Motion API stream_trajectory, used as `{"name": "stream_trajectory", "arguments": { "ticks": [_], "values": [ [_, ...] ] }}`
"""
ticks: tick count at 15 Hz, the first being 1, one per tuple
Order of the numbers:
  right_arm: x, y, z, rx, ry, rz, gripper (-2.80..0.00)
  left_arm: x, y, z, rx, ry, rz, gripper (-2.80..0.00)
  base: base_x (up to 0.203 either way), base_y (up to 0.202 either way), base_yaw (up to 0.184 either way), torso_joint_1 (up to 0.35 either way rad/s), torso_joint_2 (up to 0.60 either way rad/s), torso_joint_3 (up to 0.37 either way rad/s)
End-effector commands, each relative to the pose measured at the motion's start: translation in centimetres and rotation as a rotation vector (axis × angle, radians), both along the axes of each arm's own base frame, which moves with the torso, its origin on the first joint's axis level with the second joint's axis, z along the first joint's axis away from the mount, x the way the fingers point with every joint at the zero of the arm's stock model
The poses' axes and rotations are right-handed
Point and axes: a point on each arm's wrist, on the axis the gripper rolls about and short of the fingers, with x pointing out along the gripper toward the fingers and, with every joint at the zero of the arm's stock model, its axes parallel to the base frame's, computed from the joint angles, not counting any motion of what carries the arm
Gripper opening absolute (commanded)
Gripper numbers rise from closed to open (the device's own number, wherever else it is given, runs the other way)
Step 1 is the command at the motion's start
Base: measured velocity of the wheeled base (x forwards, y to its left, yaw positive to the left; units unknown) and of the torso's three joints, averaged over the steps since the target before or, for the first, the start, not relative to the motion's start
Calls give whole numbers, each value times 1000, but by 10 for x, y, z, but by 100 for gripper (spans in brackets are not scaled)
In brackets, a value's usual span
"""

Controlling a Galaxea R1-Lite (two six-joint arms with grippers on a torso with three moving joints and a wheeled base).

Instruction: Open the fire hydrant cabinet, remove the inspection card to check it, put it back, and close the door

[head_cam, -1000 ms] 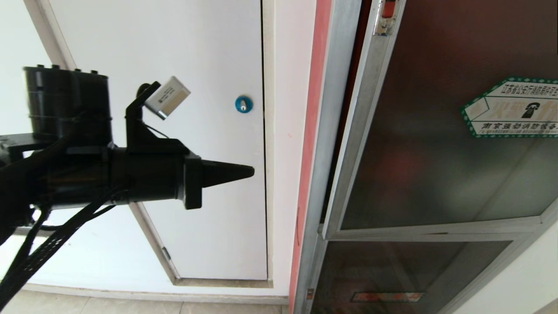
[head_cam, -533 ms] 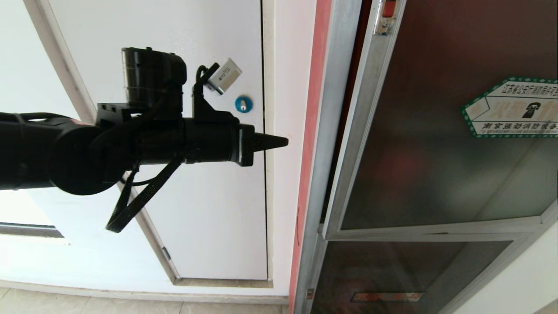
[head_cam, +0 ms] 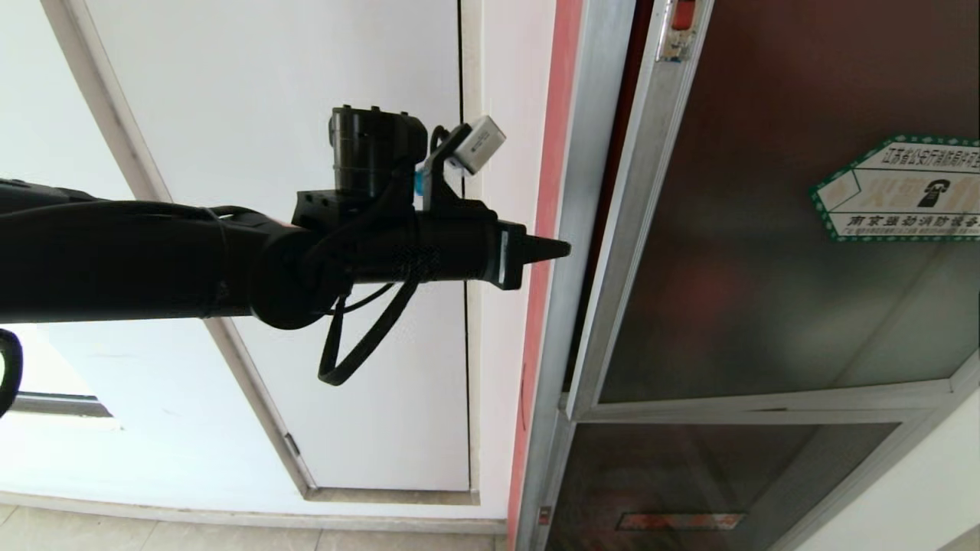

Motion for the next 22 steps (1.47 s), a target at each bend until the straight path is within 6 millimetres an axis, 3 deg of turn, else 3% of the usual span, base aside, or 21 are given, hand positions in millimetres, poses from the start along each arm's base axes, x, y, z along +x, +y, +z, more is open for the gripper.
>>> {"name": "stream_trajectory", "arguments": {
  "ticks": [1, 6, 16, 22],
  "values": [
    [0, 0, 0, 0, 2, 0, -280, 3, -11, -4, 1, -1, -19, -280, 0, 0, 0, 0, 0, 0],
    [0, 0, 0, 0, 2, 0, -280, 21, -26, -8, -10, -22, 3, -280, 0, 0, 0, 0, 0, 0],
    [0, 0, 0, 0, 1, 0, -280, 38, -43, -21, 2, -63, -4, -280, 0, 0, 0, 0, 0, 0],
    [0, 0, 0, 0, 2, 0, -280, 28, -53, -19, 0, -62, -36, -280, 0, 0, 0, 0, 0, 0]
  ]
}}
